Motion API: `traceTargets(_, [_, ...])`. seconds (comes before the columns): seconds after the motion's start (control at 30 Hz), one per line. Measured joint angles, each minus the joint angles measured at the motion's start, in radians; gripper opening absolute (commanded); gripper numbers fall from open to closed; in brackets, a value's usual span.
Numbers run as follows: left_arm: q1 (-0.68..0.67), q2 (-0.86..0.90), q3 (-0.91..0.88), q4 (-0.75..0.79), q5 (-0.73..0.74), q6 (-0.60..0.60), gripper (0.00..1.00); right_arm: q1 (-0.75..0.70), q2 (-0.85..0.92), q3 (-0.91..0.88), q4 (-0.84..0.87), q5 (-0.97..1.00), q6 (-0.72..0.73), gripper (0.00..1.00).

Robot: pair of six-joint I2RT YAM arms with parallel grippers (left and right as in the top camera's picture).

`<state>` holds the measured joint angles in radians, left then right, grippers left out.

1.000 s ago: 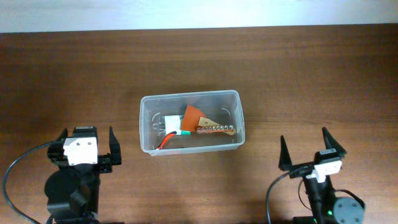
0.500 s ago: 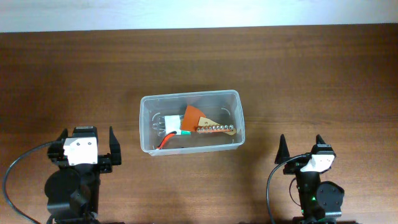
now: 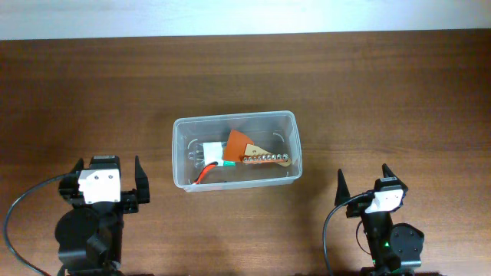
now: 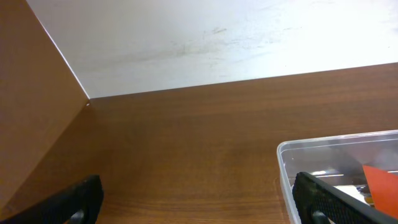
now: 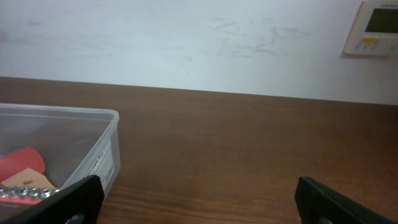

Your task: Pack container

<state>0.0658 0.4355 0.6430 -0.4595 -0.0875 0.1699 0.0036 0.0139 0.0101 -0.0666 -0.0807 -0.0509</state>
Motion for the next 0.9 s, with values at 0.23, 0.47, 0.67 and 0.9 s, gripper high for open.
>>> traceTargets(0.23, [0.000, 0.000, 0.000, 0.000, 0.000, 0.000, 0.99, 0.000, 0.000, 0.000, 0.000, 0.000, -0.010, 0.99])
traceTargets(0.47, [0.000, 0.000, 0.000, 0.000, 0.000, 0.000, 0.99, 0.000, 0.000, 0.000, 0.000, 0.000, -0.013, 0.99])
traceTargets(0.67, [0.000, 0.000, 0.000, 0.000, 0.000, 0.000, 0.99, 0.000, 0.000, 0.000, 0.000, 0.000, -0.013, 0.99])
traceTargets(0.9, [0.000, 0.000, 0.000, 0.000, 0.000, 0.000, 0.99, 0.000, 0.000, 0.000, 0.000, 0.000, -0.013, 0.99])
